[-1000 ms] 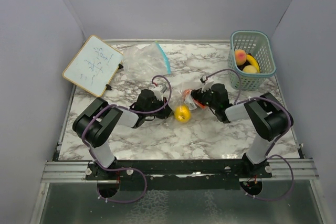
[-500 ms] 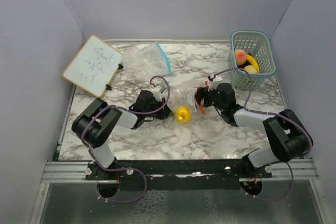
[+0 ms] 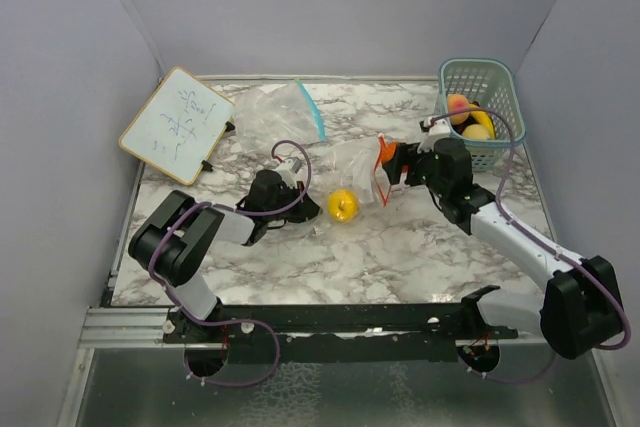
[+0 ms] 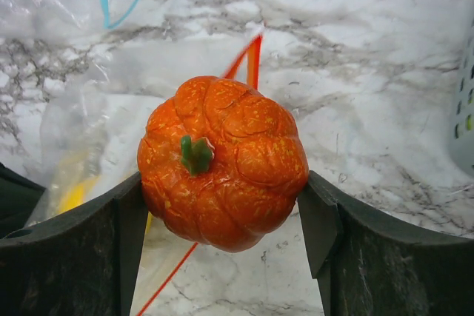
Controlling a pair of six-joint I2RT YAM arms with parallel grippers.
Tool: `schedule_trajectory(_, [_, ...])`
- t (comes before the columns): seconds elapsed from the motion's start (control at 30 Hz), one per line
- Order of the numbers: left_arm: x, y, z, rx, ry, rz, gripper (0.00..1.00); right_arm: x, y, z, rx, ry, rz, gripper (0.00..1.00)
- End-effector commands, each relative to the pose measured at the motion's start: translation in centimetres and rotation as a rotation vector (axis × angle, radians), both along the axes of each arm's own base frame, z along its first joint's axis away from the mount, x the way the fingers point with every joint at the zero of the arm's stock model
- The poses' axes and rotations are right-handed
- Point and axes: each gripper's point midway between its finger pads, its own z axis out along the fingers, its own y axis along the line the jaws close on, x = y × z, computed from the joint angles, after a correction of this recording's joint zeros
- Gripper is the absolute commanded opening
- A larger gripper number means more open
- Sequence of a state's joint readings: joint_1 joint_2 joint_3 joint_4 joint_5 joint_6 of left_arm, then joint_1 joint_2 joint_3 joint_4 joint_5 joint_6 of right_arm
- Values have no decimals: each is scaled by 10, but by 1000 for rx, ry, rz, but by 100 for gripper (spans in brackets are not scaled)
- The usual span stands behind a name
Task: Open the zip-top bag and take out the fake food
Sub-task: Pick up the fake vegetable from the zipper food storage bag, then place the fake vegetable in the bin.
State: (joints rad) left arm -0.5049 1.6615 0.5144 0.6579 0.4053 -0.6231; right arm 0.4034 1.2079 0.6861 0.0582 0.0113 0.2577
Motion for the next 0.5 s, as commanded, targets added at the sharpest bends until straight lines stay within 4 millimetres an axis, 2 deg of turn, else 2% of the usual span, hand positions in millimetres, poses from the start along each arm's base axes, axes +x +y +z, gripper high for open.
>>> schedule_trajectory(0.0, [-2,4,-5,0,11,24,0,11,-32,32,-83,-42,-128,64])
schedule_trajectory(0.13, [-3,5,-1,0,-1,20,0,24,-54,59,-92,-107,-216,65])
schedule_trajectory(0.27, [-5,8,0,20,-11,16,0,43,-88,79,-88,-156,-341,65])
schedule_trajectory(0.47, [-9,11,-1,30,-14,13,0,63,-149,85,-67,-209,-554,65])
